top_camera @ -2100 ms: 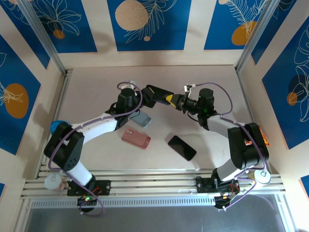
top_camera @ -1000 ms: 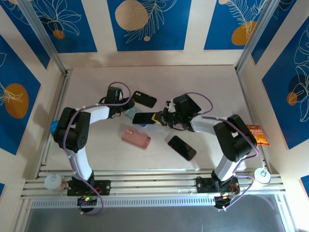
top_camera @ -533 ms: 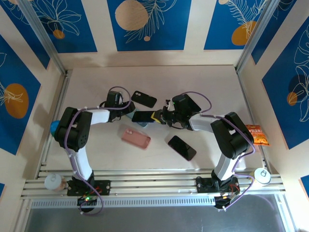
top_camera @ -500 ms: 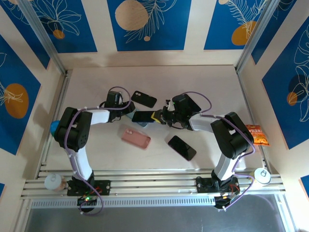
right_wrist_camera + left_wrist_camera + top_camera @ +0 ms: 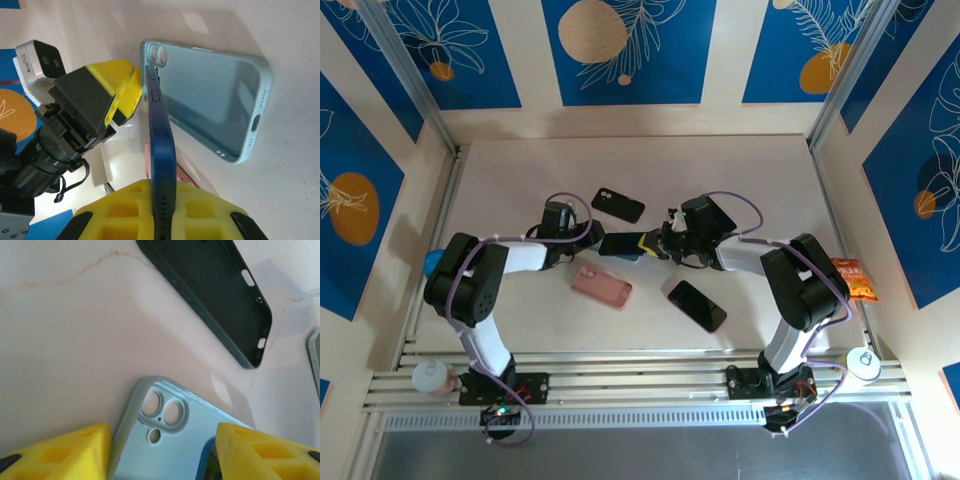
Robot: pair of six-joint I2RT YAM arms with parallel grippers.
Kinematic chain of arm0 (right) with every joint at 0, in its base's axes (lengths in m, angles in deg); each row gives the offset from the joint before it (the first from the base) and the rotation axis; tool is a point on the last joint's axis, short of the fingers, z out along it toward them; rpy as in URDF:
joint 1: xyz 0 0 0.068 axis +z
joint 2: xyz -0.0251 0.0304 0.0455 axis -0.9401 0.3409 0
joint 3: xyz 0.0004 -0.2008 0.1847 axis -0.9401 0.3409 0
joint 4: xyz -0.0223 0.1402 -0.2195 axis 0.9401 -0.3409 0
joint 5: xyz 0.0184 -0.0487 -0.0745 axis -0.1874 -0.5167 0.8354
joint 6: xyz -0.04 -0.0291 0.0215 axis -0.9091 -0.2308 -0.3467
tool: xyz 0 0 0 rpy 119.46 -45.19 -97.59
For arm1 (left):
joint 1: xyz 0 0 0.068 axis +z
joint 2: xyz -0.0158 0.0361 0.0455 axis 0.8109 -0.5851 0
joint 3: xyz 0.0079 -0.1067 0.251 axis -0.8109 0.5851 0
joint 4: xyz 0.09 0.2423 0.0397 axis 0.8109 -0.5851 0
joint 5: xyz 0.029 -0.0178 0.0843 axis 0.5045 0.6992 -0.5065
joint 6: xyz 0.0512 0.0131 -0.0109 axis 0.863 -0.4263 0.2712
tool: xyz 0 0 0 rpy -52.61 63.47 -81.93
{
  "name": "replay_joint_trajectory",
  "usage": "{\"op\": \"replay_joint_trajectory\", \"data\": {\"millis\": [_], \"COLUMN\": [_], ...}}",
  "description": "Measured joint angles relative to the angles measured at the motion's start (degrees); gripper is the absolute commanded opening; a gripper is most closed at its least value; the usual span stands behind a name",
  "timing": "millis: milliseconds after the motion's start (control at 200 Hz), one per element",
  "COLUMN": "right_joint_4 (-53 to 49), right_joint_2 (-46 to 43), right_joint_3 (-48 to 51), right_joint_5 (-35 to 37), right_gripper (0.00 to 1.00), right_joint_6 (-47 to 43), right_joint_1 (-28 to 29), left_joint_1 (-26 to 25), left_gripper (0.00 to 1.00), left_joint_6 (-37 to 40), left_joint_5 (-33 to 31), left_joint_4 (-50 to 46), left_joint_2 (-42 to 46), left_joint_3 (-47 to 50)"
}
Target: Put the phone into the phone case
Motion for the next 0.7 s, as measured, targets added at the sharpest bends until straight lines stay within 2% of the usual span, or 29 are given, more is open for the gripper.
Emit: {"op": "replay_joint_trajectory", "data": {"millis": [300,700], "right_joint_4": [-2.62,-2.93], "right_joint_2": [-0.07,5.33], "right_joint_3": [-0.68,-6.67], "right_joint_5": [-1.77,-4.2], "right_gripper": [0.0,0.0], "right_joint_6": [-2.23,-3.45], "right_joint_1": [-1.05,-1.64], "left_joint_1": [-0.07,0.7], "left_gripper": [0.58,0.58], "left_joint_6": [-1.46,-1.46], "left_joint_5": [0.44,0.44], "left_joint_4": [-0.24,-0.33], "left_joint_2": [2.64,1.92], "left_joint_3": [1.36,-1.73]}}
